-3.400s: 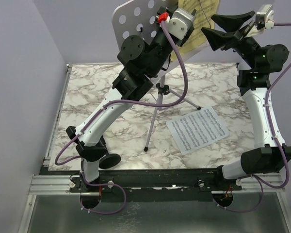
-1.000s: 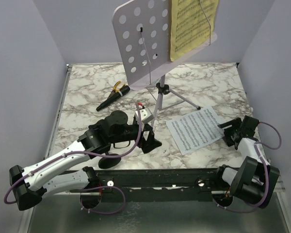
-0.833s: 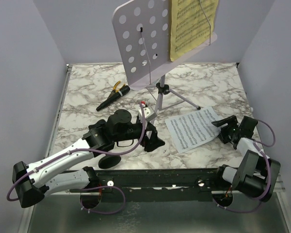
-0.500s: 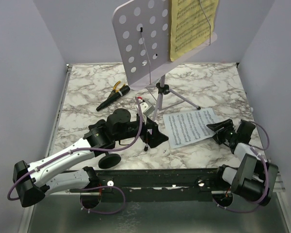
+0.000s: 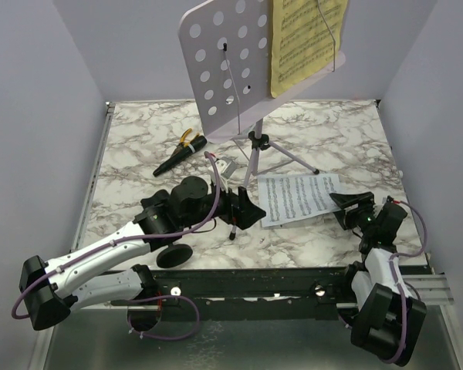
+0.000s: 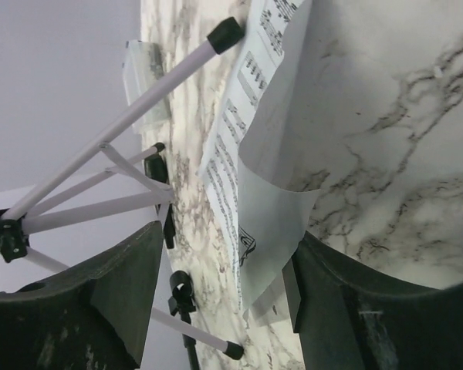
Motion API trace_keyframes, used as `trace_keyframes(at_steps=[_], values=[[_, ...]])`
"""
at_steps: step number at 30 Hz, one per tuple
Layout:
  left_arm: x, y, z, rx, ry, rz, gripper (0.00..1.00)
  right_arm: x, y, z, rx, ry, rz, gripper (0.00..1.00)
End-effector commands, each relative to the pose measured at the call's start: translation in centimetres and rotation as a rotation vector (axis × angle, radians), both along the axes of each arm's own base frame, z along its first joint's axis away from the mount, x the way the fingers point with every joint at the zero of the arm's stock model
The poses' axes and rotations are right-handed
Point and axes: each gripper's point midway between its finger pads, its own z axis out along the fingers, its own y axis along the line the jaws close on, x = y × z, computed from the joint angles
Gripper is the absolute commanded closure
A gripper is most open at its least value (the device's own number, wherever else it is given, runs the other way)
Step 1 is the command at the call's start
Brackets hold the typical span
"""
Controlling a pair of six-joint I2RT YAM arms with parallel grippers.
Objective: Set up the instrument practice props
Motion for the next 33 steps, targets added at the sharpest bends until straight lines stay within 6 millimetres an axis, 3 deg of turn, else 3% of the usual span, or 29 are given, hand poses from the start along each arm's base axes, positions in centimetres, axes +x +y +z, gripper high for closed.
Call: trace_keyframes(at_steps=[1, 6, 12, 20, 26, 31, 33], values=[[0.9, 0.6, -0.3, -0.016, 0.036, 0.093, 0.09, 0.8, -0.1, 2.4, 0.019, -0.075, -0.008, 0.32], [2.3, 1.5, -1.5, 0.004, 0.083, 0.213, 0.09, 0.7, -0.3, 1.0, 0.043, -0.006, -0.032, 0.36], [2.7, 0.1, -0.9, -0.031, 0.201, 0.241, 0.09, 0.1, -0.7, -0.9, 0.118, 0.142, -0.096, 0.49], [3.1, -1.3, -2.8, -0.087, 0.437, 0.335, 0.11, -0.8, -0.1, -0.3, 0.190, 0.247, -0.107, 0.59], [2.9, 0.3, -3.8, -0.092, 0.432, 0.378, 0.11, 0.3, 0.1, 1.8, 0.140, 0.147, -0.027, 0.41], [3.1, 2.1, -4.4, -0.077, 0.316, 0.391, 0.12, 1.5, -0.5, 3.4, 0.050, 0.041, -0.001, 0.34], [3.4, 2.7, -4.5, -0.066, 0.282, 0.412, 0.13, 1.6, -0.9, 3.1, 0.044, 0.071, -0.016, 0.32]])
